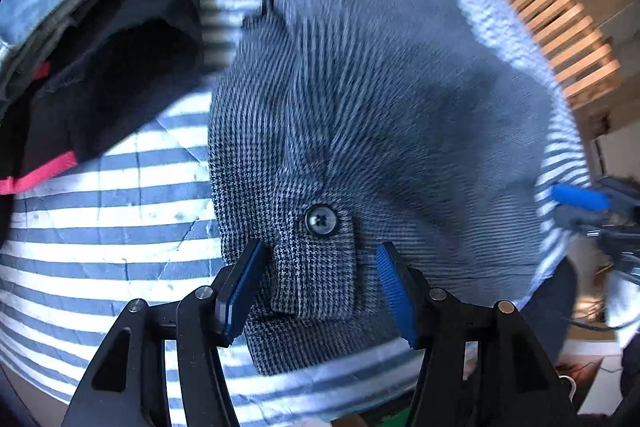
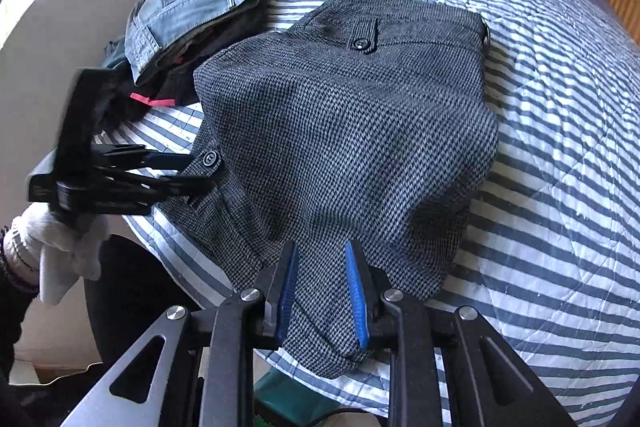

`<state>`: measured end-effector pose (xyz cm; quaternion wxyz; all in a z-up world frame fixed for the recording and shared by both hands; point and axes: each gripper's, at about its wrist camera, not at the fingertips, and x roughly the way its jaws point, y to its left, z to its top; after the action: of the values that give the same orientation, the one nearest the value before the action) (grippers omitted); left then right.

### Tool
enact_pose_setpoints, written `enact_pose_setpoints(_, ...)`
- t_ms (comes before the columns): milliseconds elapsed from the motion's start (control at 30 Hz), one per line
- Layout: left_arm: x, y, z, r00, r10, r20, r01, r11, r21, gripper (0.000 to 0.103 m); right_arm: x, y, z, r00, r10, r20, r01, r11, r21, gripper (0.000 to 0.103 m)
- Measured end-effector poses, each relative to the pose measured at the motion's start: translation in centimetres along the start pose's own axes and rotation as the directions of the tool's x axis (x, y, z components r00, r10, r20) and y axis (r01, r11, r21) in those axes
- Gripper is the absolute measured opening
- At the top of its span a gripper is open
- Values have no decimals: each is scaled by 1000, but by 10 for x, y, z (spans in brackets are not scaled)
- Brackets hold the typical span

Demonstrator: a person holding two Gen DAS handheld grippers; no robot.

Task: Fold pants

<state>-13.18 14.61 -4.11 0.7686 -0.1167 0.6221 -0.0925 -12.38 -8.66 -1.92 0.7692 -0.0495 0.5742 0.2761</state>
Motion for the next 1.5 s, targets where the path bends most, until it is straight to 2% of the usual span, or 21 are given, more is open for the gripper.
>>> enact_pose_setpoints(33, 1, -2, 0, 1000, 16, 14, -16, 1000, 9, 43, 0, 0, 1, 1000, -6, 3, 6, 1000, -4, 22)
enact_pose_setpoints(133, -8, -3, -3, 999, 5, 40, -5, 1000, -6, 29, -3, -1, 2, 1000, -11, 11, 11, 1000, -12, 22)
enact_pose_setpoints(367, -42, 11, -38, 993, -70, 91, 77, 994, -77, 26, -4, -7, 8, 1000, -9, 23, 9, 1000, -11, 22)
enact_pose_setpoints(467, -44, 9, -48, 996, -42, 84, 47, 997, -55, 26, -1, -5, 9, 1000, -4, 13, 4, 1000, -25, 22)
enact_pose_setpoints(567, -46, 15, -58, 994, -22, 108, 30, 997, -78, 31, -2, -2, 11, 1000, 24, 3, -23, 999, -31, 22)
enact_pose_setpoints(600, -45, 17, -58, 994, -25, 109, 34, 996, -84, 38, -6, -3, 13, 999, 52, 4, -51, 998, -27, 22)
enact_pose_setpoints(633, -42, 19, -56, 996, -19, 90, 27, 995, -95, 50, -11, -5, 18, 997, 76, 15, -75, 997, -15, 22)
enact_pose_setpoints(700, -38, 20, -46, 995, -7, 95, 17, 994, -107, 55, -23, -12, 35, 993, 106, 50, -107, 994, 17, 22)
enact_pose_setpoints(800, -38, 20, -38, 994, 37, 101, -27, 995, -96, 68, -39, -23, 77, 988, 119, 94, -126, 989, 75, 32)
enact_pose_setpoints(833, -39, 22, -37, 994, 40, 100, -30, 994, -101, 68, -41, -24, 94, 989, 112, 99, -120, 990, 80, 38)
enact_pose_setpoints(900, -40, 27, -35, 994, 22, 103, -10, 994, -109, 70, -38, -21, 130, 991, 94, 93, -103, 991, 87, 41)
enact_pose_setpoints(1000, -40, 29, -33, 994, 26, 104, -15, 994, -111, 71, -14, -13, 182, 995, 92, 36, -97, 985, 140, 41)
enact_pose_setpoints(1067, -50, 31, -31, 989, 5, 147, 10, 995, -100, 71, 17, -1, 218, 999, 53, -8, -51, 985, 163, 41)
enact_pose_setpoints(1133, -55, 34, -29, 985, -3, 170, 19, 996, -92, 72, 42, 10, 237, 999, 17, -40, -10, 985, 170, 41)
enact_pose_setpoints(1233, -49, 40, -28, 985, -48, 165, 63, 994, -88, 74, 94, 15, 261, 991, -17, -135, 47, 975, 218, 41)
enact_pose_setpoints(1267, -42, 41, -28, 987, -71, 147, 84, 993, -87, 74, 115, 16, 269, 981, -58, -183, 100, 968, 232, 41)
enact_pose_setpoints(1400, -20, 43, -30, 991, -91, 101, 96, 995, -39, 74, 151, 12, 281, 953, -173, -248, 230, 946, 227, 41)
enact_pose_setpoints(1433, -14, 43, -30, 989, -115, 94, 119, 992, -40, 74, 158, 11, 285, 948, -192, -256, 252, 941, 228, 41)
enact_pose_setpoints(1500, -12, 42, -31, 981, -146, 130, 151, 988, -30, 74, 171, 9, 291, 934, -225, -279, 291, 930, 223, 41)
